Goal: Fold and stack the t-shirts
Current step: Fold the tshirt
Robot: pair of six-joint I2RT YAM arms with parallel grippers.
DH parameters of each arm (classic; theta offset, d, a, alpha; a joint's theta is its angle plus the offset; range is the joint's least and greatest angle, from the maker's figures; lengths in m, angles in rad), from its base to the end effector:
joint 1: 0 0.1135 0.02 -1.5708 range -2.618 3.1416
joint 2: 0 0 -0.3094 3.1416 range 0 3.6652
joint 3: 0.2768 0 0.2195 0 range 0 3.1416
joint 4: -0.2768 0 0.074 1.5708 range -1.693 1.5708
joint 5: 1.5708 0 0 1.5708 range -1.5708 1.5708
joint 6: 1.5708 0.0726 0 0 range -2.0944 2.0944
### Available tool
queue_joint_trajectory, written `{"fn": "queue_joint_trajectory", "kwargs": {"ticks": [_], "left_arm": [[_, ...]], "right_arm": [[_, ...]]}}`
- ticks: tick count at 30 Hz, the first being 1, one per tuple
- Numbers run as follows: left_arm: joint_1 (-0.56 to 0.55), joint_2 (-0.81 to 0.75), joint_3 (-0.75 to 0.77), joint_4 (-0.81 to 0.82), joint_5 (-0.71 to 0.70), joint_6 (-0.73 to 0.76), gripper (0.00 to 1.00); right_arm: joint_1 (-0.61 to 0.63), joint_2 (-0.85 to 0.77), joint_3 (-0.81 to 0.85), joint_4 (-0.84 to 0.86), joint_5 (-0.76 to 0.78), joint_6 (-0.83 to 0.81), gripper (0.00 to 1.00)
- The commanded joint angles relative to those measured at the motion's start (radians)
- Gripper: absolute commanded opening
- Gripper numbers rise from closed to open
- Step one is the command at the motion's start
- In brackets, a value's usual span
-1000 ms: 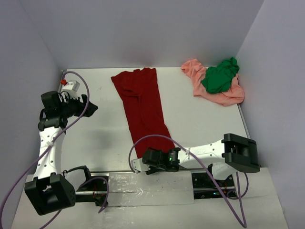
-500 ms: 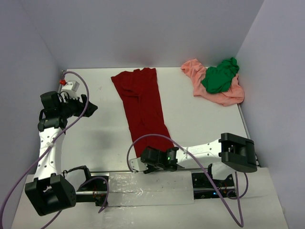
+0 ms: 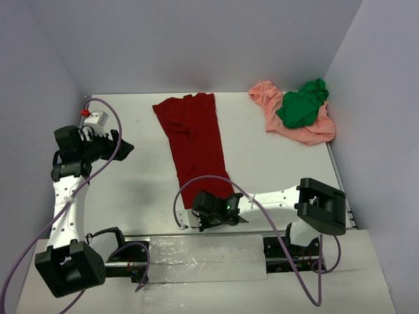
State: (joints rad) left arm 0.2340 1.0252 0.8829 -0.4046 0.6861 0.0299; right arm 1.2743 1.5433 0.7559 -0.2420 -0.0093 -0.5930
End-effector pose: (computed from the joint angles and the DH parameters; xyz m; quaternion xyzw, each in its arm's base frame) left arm 0.1937 -0.0011 0.3397 0.0803 0.8335 -0.2300 0.4959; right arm 0.0807 0.2666 0.1899 -0.7753 0.5722 0.0936 0.2505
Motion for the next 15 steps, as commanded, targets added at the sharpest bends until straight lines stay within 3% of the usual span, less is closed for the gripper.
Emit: {"fn": "queue_joint_trajectory", "kwargs": {"ticks": [1,8,15], "left_arm": [[0.010,-0.017,0.027,0.012,0.043,0.004,0.73],[0.011,-0.017,0.028,0.006,0.049,0.007,0.73],[0.013,-0.016,0.039,0.000,0.062,0.015,0.73]], "right_arm": [[-0.026,0.028,0.006,-0.106,-0.064,-0.001,0.10],[-0.033,0.021,0.019,-0.117,-0.080,0.002,0.02],[-0.061,0.014,0.161,-0.178,-0.044,-0.002,0.00]]}}
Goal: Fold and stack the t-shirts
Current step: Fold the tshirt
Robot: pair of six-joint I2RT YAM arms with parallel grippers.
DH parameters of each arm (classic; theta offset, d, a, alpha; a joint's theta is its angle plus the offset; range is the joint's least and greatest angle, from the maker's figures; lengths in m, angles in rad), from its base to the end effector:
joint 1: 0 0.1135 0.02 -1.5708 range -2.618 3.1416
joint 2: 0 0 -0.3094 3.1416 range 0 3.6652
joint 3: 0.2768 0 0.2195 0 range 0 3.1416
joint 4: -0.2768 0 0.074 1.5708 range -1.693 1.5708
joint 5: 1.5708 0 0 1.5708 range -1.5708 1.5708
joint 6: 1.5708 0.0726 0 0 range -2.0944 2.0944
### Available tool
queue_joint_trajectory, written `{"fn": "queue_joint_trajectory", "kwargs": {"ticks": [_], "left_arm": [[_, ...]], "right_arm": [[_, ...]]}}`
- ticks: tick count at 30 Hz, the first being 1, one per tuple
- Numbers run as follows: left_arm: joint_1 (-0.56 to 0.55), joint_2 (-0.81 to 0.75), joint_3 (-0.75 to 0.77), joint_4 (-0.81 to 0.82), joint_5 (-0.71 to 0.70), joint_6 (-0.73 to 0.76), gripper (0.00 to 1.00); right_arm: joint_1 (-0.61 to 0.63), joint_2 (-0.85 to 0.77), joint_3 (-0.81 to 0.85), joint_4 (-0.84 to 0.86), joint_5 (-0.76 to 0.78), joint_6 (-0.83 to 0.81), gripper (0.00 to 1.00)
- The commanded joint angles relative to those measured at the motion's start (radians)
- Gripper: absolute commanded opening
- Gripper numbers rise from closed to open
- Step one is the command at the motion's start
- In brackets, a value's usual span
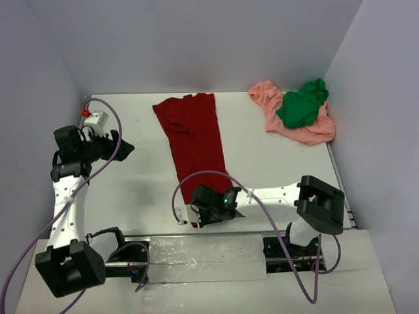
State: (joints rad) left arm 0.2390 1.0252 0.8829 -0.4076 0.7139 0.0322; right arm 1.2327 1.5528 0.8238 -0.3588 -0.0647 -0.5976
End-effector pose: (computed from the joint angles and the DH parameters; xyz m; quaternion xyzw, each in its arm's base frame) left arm 0.1928 -0.0020 0.3401 0.0854 0.8308 -0.2402 0.4948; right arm 0.0884 0.2656 0.1972 -0.7740 0.5855 0.1045 0.2173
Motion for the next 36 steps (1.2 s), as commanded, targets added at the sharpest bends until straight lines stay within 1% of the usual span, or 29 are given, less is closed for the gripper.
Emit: {"fn": "queue_joint_trajectory", "kwargs": {"ticks": [1,6,12,16,25,28,36], "left_arm": [[0.008,-0.013,0.042,0.000,0.035,0.015,0.73],[0.008,0.001,0.054,-0.002,0.045,0.018,0.73],[0.008,0.019,0.067,-0.011,0.058,0.029,0.73],[0.008,0.032,0.071,-0.014,0.061,0.035,0.73],[0.008,0.081,0.087,-0.007,0.067,0.032,0.73],[0.009,0.096,0.091,-0.013,0.062,0.038,0.72],[0.008,0.113,0.080,-0.014,0.059,0.051,0.72]], "right_arm": [[-0.025,0.007,0.113,-0.075,0.011,-0.004,0.00],[-0.058,0.039,0.248,-0.114,0.058,-0.031,0.00],[-0.114,0.105,0.388,-0.164,0.059,-0.091,0.00],[-0.163,0.182,0.478,-0.199,0.043,-0.131,0.00],[-0.266,0.343,0.685,-0.215,0.036,-0.229,0.00],[-0.302,0.400,0.777,-0.218,0.040,-0.254,0.00],[-0.366,0.506,0.906,-0.229,0.031,-0.304,0.00]]}}
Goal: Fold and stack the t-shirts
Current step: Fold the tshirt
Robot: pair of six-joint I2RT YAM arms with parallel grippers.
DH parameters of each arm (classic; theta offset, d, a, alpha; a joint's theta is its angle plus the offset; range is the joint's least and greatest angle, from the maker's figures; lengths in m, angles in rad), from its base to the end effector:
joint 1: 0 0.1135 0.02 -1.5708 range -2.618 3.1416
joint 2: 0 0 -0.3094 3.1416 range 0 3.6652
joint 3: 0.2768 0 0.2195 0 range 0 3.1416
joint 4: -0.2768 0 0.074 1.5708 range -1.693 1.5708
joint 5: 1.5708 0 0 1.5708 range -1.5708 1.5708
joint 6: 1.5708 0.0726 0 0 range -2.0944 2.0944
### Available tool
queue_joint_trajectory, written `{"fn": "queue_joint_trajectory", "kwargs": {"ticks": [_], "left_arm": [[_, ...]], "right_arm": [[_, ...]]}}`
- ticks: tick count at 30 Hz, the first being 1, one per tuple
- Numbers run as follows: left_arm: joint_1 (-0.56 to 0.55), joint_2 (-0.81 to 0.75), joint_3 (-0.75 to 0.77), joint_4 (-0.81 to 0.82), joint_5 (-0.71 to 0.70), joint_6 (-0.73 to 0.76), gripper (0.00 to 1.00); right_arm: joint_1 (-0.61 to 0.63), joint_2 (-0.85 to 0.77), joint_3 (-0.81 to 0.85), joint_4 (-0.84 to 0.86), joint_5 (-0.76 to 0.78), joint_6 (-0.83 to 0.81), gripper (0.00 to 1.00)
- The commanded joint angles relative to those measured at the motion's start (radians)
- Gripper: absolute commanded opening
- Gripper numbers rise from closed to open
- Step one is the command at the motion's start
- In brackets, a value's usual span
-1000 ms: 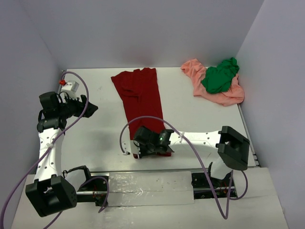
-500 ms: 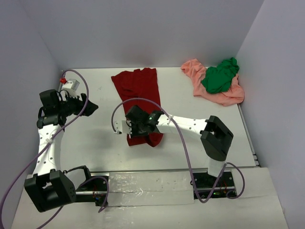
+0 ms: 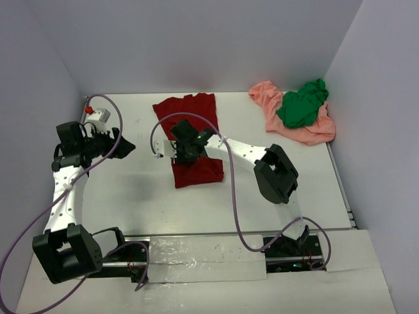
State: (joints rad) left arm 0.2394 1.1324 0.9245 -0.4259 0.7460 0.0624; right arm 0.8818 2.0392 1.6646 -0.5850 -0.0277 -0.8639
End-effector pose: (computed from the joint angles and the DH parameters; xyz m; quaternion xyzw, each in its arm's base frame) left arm 0.2159 0.0020 0.3334 0.0905 0.8422 -0.2582 0.4646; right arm 0.2923 0.3581 0.2481 -0.7333 0.6096 0.0159 0.3007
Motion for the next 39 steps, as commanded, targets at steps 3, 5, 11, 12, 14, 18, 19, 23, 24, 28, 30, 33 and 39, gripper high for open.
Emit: {"fn": "queue_joint_trajectory", "kwargs": {"ticks": [3,5,11,12,14,18,19,23,24,28,30,33,39], "left_arm": [[0.008,0.012,0.040,0.003,0.029,0.019,0.72],[0.008,0.017,0.040,-0.001,0.030,0.020,0.72],[0.008,0.030,0.034,0.001,0.030,0.024,0.72],[0.009,0.035,0.034,0.001,0.032,0.022,0.72],[0.008,0.043,0.036,0.007,0.036,0.020,0.72],[0.008,0.049,0.036,0.009,0.042,0.017,0.72],[0.008,0.046,0.034,0.009,0.044,0.019,0.72],[0.008,0.036,0.025,0.013,0.036,0.019,0.72],[0.009,0.035,0.020,0.016,0.036,0.017,0.73],[0.008,0.036,0.017,0.027,0.043,0.010,0.73],[0.009,0.040,0.019,0.024,0.046,0.013,0.73],[0.008,0.044,0.020,0.018,0.049,0.017,0.73],[0.009,0.046,0.022,0.016,0.049,0.019,0.73]], "right_arm": [[-0.030,0.048,0.098,-0.003,-0.014,-0.041,0.00],[-0.041,0.053,0.106,-0.001,-0.018,-0.047,0.00],[-0.075,0.082,0.115,0.034,-0.035,-0.041,0.00],[-0.076,0.093,0.118,0.037,-0.038,-0.040,0.00],[-0.079,0.102,0.118,0.057,-0.037,-0.038,0.00],[-0.092,0.162,0.174,0.050,-0.051,-0.037,0.00],[-0.095,0.177,0.194,0.045,-0.051,-0.034,0.00],[-0.101,0.263,0.285,0.017,-0.041,-0.015,0.00],[-0.106,0.274,0.311,0.014,-0.044,-0.015,0.01],[-0.109,0.315,0.360,0.020,-0.054,-0.009,0.00],[-0.112,0.346,0.398,0.010,-0.058,-0.004,0.00],[-0.116,0.381,0.438,0.014,-0.058,0.011,0.00],[-0.115,0.446,0.551,0.004,-0.069,0.083,0.00]]}}
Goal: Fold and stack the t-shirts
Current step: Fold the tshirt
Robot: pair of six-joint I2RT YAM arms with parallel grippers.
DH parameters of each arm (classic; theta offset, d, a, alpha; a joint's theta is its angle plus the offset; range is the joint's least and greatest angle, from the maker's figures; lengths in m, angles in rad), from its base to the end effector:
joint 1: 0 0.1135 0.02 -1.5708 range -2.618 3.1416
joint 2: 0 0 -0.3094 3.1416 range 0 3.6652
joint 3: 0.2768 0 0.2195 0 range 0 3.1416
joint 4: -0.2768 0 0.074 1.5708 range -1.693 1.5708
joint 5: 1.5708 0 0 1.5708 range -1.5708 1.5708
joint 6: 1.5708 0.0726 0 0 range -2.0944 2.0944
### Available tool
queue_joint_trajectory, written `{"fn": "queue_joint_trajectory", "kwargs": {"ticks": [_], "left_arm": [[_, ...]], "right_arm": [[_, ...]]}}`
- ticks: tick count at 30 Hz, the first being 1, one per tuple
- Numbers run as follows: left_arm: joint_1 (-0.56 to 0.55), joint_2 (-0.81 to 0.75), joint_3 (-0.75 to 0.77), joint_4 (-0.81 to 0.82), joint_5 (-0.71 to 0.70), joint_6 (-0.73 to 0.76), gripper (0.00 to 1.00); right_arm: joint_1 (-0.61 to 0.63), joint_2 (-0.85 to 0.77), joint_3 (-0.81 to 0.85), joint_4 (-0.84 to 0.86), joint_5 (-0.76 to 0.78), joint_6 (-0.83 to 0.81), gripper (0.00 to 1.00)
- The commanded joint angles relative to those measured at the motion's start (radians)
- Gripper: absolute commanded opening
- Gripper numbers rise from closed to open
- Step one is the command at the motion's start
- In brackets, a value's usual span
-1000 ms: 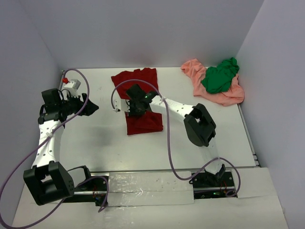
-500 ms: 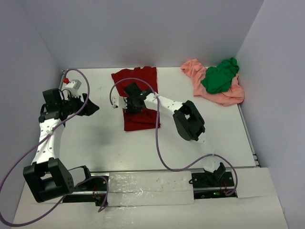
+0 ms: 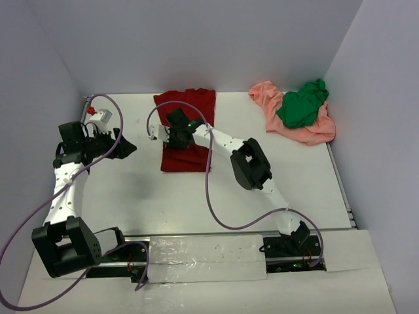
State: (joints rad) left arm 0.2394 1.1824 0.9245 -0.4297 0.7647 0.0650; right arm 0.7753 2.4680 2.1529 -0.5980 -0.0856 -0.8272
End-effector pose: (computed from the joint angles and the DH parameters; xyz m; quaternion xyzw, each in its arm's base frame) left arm 0.2256 0.0033 0.3238 0.0858 0.8495 -0.2733 0.4431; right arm 0.4032 0.4038 0.1823 -0.6887 0.6480 0.0321 0.3236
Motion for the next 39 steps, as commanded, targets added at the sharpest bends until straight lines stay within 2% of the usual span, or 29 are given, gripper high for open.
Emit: {"fn": "queue_joint_trajectory", "kwargs": {"ticks": [1,7,16,21,25,28,32,36,37,38,39], "left_arm": [[0.009,-0.006,0.023,0.017,0.028,0.018,0.73],[0.008,-0.004,0.022,0.019,0.031,0.018,0.73],[0.006,-0.004,0.010,0.026,0.045,0.025,0.72],[0.008,-0.001,0.008,0.028,0.047,0.027,0.72],[0.008,0.013,0.019,0.034,0.050,0.024,0.72],[0.008,0.019,0.031,0.020,0.056,0.025,0.72],[0.008,-0.003,0.022,0.020,0.061,0.025,0.72],[0.008,-0.006,0.014,0.017,0.061,0.030,0.72],[0.008,-0.004,0.017,0.014,0.059,0.036,0.72],[0.008,0.000,0.019,0.009,0.059,0.036,0.72],[0.008,-0.001,0.020,0.008,0.059,0.038,0.73]], "right_arm": [[-0.008,0.019,0.059,0.033,0.012,0.049,0.00],[-0.044,0.023,0.124,0.058,0.035,0.080,0.00],[-0.067,-0.115,-0.011,0.227,0.070,0.148,0.00],[-0.067,-0.176,-0.076,0.280,0.018,0.166,0.00],[-0.032,-0.167,-0.056,0.192,-0.017,0.148,0.00],[0.005,-0.167,-0.105,0.175,-0.025,0.145,0.00],[0.025,-0.176,-0.183,0.222,-0.039,0.146,0.00],[0.021,-0.112,-0.131,0.208,-0.045,0.152,0.00],[0.021,-0.104,-0.110,0.199,-0.045,0.157,0.03],[0.019,-0.089,-0.102,0.195,-0.054,0.160,0.21],[0.022,-0.083,-0.093,0.185,-0.059,0.158,0.34]]}}
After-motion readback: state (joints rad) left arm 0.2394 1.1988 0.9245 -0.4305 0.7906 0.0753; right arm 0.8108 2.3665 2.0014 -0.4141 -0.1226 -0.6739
